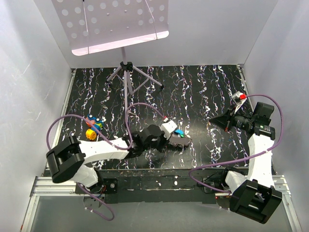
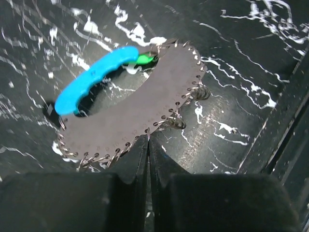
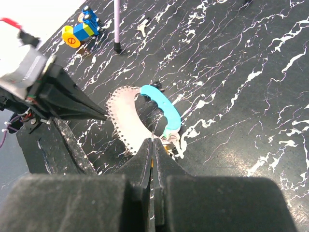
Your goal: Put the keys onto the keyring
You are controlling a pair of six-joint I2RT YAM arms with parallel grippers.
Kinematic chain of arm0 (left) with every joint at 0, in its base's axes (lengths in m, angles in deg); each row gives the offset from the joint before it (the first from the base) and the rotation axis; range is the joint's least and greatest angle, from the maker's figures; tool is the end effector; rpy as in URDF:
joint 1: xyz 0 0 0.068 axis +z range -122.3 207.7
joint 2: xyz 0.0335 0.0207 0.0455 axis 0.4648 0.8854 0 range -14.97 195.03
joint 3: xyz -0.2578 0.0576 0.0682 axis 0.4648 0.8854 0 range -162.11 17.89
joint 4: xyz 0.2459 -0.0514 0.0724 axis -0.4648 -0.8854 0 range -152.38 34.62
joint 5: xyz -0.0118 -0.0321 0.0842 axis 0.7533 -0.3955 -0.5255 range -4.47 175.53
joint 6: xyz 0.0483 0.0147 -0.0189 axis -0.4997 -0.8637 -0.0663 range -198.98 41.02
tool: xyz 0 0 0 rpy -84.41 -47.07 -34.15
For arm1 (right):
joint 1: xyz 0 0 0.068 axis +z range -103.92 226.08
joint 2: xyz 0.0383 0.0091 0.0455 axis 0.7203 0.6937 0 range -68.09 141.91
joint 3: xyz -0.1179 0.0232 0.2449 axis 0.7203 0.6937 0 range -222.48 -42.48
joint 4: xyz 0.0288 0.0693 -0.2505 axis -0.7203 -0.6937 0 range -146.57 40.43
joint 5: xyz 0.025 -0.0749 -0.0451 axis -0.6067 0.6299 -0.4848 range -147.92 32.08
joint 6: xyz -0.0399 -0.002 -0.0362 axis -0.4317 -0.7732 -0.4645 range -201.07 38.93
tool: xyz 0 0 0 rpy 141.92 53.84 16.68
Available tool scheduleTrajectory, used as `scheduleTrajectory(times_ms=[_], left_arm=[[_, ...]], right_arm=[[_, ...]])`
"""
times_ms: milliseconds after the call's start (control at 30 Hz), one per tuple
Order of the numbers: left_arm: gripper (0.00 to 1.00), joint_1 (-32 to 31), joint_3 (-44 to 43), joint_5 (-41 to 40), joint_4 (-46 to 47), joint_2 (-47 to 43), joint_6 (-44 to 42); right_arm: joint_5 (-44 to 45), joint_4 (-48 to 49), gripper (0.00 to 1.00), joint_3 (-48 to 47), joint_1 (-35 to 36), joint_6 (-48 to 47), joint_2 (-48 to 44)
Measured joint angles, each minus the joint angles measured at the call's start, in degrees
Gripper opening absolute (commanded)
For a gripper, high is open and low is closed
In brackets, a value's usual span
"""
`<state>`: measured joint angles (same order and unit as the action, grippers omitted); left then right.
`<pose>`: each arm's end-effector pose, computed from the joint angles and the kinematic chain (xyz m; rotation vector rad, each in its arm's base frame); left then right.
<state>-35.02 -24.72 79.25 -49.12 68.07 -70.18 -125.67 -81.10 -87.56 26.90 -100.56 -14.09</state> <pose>0.1427 -0.2683 0.2009 0.9506 2.0119 -0.5897 0.1834 -0.0290 0.2916 -0.5709 1.8249 0.8779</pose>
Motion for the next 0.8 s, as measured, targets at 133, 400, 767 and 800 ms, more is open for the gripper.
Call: scheduleTrajectory(times_ms=[133,400,767,800], left_arm=[[0.00,0.00,3.26,4.26,3.78,-5.40,-11.96],[0.00,0.02,5.38,14.10,6.75,-15.47,-26.60],[0.00,0.07,5.73,24.55,5.55,-25.46,-33.35],[0.00,0.20,5.79,25.55,5.57,-26.16,-33.53]], right_arm=[[-0.15,-0.02,0.01,0.00,0.00,-0.02,0.00],[-1.53,-0.50,0.01,0.00,0.00,-0.70,0.00],[-6.58,-11.78,0.01,-1.55,1.60,-14.75,2.03],[-6.51,-15.30,0.01,-3.04,2.43,-18.43,3.17]])
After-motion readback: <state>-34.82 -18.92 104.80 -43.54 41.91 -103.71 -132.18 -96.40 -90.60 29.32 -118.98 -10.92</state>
